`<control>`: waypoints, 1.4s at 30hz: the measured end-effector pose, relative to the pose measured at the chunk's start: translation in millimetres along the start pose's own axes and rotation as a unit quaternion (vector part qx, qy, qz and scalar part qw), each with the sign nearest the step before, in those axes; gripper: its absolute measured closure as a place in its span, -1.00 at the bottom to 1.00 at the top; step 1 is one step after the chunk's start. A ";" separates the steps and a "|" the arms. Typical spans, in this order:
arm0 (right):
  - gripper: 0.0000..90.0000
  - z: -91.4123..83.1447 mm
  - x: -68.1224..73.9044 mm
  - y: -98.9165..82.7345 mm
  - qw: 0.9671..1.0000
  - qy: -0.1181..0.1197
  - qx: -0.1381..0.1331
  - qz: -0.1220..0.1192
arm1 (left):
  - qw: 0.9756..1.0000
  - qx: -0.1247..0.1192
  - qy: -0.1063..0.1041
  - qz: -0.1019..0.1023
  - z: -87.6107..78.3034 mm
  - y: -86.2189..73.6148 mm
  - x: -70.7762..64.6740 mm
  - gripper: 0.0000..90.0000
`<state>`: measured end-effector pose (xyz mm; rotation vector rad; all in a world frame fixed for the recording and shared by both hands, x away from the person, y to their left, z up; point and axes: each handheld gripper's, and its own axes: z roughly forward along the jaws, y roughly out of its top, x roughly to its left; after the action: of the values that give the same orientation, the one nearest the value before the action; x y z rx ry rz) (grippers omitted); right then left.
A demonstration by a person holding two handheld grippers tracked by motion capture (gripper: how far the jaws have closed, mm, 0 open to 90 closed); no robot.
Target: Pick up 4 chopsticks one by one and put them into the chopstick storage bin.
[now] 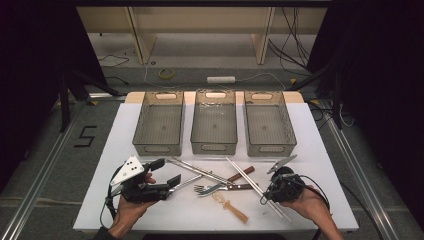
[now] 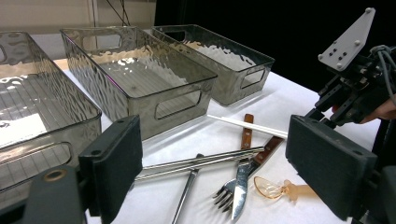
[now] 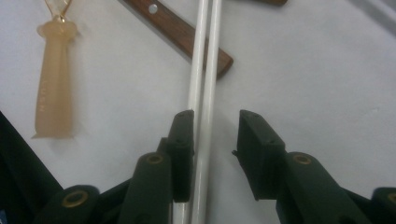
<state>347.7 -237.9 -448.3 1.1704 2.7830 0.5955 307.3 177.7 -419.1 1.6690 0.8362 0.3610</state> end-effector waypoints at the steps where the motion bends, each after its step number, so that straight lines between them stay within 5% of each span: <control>1: 0.53 0.0 0.0 0.0 1.000 0.000 0.000 0.000 | 1.000 0.000 0.000 0.000 0.0 0.0 0.0 -0.59; 24: 0.88 13.5 1.4 6.7 0.999 0.006 0.036 -0.014 | 1.000 0.000 0.001 0.000 -0.2 -0.2 0.1 -0.59; 36: 0.89 3.9 -2.6 8.6 1.000 -0.001 0.017 -0.011 | 1.000 0.001 0.000 0.000 0.9 0.0 0.0 -0.59; 42: 0.89 -3.8 0.6 13.3 1.000 -0.006 0.005 -0.030 | 1.000 0.007 -0.007 -0.004 4.5 1.3 -0.2 -0.59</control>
<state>355.5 -230.2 -439.7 1.0833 2.8040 0.5675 310.5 174.2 -419.1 1.6794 0.8363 0.3394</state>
